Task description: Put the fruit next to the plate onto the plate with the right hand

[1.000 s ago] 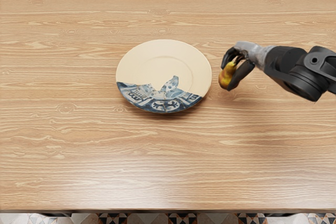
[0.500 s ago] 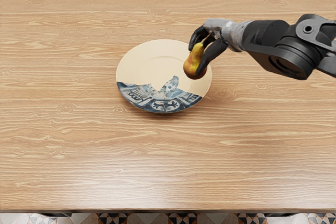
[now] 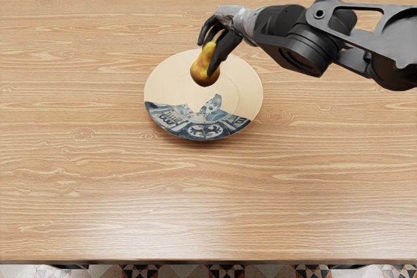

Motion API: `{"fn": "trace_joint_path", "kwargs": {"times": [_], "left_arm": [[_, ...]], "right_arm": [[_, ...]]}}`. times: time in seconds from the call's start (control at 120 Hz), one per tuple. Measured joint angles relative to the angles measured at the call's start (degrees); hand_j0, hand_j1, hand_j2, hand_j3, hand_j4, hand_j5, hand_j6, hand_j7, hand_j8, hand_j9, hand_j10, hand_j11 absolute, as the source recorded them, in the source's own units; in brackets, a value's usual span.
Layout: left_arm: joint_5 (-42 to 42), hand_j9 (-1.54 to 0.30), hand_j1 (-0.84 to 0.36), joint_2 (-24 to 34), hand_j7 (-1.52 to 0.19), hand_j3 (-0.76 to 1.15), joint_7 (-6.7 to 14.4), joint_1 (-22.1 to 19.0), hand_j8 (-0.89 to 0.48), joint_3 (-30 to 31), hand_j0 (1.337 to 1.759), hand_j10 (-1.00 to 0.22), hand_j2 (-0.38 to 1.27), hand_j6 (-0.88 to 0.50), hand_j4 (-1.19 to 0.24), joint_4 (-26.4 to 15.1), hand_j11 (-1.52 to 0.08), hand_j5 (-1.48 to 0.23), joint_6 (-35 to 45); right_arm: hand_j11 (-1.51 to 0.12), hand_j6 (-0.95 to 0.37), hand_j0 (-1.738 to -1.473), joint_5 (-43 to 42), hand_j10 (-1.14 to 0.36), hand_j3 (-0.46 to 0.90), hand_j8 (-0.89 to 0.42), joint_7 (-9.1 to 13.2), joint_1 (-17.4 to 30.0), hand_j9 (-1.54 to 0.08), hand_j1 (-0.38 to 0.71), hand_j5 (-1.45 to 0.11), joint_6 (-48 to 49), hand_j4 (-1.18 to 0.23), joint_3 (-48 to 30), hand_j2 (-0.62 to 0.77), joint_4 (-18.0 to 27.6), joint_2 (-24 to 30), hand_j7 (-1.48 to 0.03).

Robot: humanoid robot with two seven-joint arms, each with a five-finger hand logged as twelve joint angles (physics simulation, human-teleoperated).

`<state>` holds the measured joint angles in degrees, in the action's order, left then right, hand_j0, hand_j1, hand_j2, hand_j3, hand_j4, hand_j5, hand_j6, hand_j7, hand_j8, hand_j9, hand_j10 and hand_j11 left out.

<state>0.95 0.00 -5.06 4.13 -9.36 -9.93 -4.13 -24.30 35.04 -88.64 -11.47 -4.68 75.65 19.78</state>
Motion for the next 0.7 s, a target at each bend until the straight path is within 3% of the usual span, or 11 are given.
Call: {"fn": "trace_joint_path", "kwargs": {"times": [0.108,0.392,0.7], "left_arm": [[-0.02,-0.01,0.34,0.0,-0.01,0.0,-0.01,0.0,-0.01,0.0,1.658,-0.01,0.0,-0.01,-0.01,0.0,-0.01,-0.01,0.0],[-0.05,-0.01,0.34,0.0,-0.01,0.0,0.02,0.0,-0.01,0.02,1.658,-0.01,0.0,-0.01,-0.01,0.0,-0.01,-0.01,0.0],[0.01,-0.01,0.34,0.0,-0.01,0.0,0.0,0.09,-0.01,0.04,1.658,-0.01,0.0,-0.01,-0.01,0.0,-0.01,-0.01,0.0]], "right_arm": [[-1.15,-0.6,-1.657,-0.01,-0.86,0.0,-0.55,0.01,-0.57,-1.15,0.38,-1.17,0.2,-0.86,0.1,0.59,-2.98,-2.5,-1.13],[-1.15,-0.62,-1.657,-0.07,-0.86,0.0,-0.56,-0.03,-1.05,-1.15,0.33,-1.17,0.9,-0.86,0.3,0.51,-8.6,-6.56,-1.13],[-1.14,-0.62,-1.657,-0.72,-0.87,0.0,-0.57,-0.01,-0.06,-1.15,0.33,-1.17,1.19,-0.86,1.21,0.51,-12.05,-8.24,-1.13]]}}
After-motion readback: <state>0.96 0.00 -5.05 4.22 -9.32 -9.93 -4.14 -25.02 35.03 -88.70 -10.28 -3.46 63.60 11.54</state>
